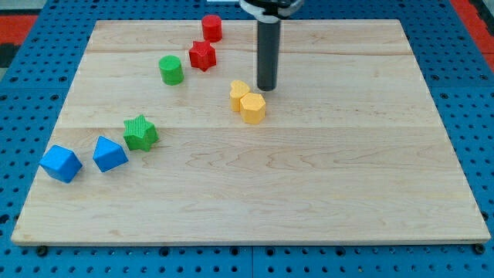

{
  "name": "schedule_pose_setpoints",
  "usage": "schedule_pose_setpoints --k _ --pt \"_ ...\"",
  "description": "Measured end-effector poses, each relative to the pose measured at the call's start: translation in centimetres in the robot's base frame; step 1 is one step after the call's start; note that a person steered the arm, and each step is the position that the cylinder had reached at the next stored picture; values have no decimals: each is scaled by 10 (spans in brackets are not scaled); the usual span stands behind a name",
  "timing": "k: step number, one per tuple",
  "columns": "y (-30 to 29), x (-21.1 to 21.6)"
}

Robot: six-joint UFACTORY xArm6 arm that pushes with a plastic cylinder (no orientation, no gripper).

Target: Separate the yellow hexagon from the yellow heart

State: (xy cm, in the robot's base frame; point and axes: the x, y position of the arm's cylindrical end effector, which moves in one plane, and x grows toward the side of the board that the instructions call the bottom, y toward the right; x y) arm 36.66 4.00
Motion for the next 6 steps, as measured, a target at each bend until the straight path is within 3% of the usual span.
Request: schedule_pose_setpoints --k 1,3,4,5,6 --pt "3 1" --pt "-88 61" --pt "-62 132" --pt "-117 155" --pt "-164 133"
